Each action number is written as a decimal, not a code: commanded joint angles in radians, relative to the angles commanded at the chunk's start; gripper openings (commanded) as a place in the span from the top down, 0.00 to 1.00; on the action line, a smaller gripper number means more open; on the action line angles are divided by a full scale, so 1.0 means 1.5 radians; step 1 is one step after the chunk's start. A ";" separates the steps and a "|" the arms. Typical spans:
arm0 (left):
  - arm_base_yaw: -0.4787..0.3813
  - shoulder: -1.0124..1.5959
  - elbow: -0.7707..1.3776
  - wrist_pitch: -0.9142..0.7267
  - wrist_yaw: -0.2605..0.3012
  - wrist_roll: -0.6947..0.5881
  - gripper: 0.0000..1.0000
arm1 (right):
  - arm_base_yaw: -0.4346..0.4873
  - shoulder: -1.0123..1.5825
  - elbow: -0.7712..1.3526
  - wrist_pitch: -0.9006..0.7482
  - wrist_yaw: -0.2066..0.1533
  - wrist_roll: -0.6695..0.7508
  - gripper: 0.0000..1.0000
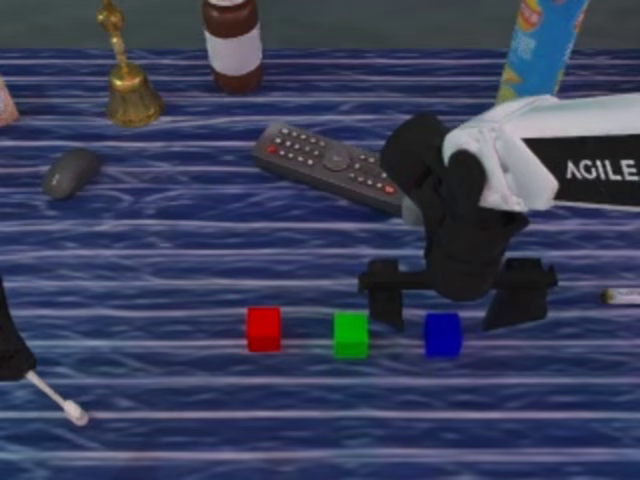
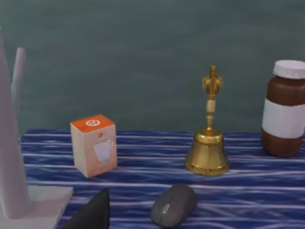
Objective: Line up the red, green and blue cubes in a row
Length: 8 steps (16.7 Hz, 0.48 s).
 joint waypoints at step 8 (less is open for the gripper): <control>0.000 0.000 0.000 0.000 0.000 0.000 0.00 | 0.001 -0.011 0.019 -0.028 0.000 0.000 0.00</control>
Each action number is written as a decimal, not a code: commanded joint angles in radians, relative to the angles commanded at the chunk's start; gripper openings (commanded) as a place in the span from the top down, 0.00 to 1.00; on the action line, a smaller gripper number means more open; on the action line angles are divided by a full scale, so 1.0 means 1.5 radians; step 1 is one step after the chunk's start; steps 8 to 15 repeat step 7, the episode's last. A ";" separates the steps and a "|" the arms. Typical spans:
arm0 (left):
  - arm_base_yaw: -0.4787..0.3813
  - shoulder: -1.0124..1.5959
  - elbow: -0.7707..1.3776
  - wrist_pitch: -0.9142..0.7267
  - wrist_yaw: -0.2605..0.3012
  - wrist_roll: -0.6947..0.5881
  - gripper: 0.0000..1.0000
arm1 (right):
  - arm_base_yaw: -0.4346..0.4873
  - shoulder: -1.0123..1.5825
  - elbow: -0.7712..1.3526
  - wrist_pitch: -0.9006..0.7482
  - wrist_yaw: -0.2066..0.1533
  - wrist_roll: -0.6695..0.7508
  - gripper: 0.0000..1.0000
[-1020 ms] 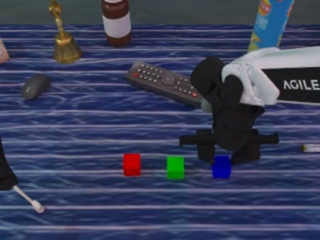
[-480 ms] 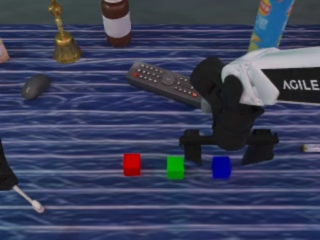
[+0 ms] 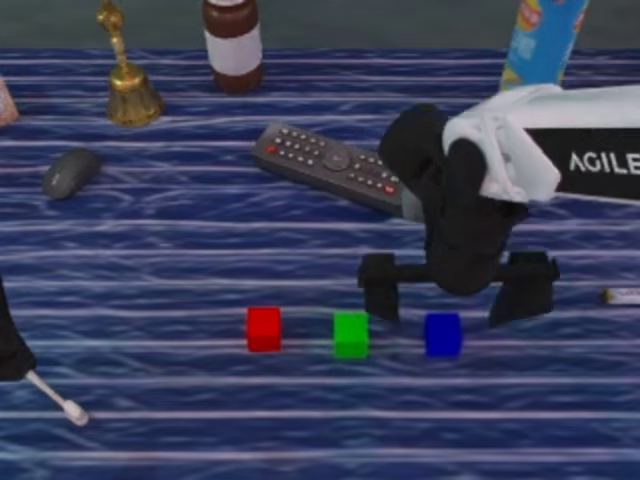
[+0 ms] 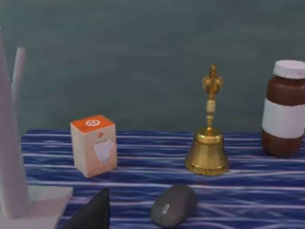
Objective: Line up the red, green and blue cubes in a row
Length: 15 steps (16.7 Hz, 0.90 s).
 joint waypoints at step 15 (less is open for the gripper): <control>0.000 0.000 0.000 0.000 0.000 0.000 0.00 | 0.005 -0.058 0.076 -0.136 0.000 0.000 0.00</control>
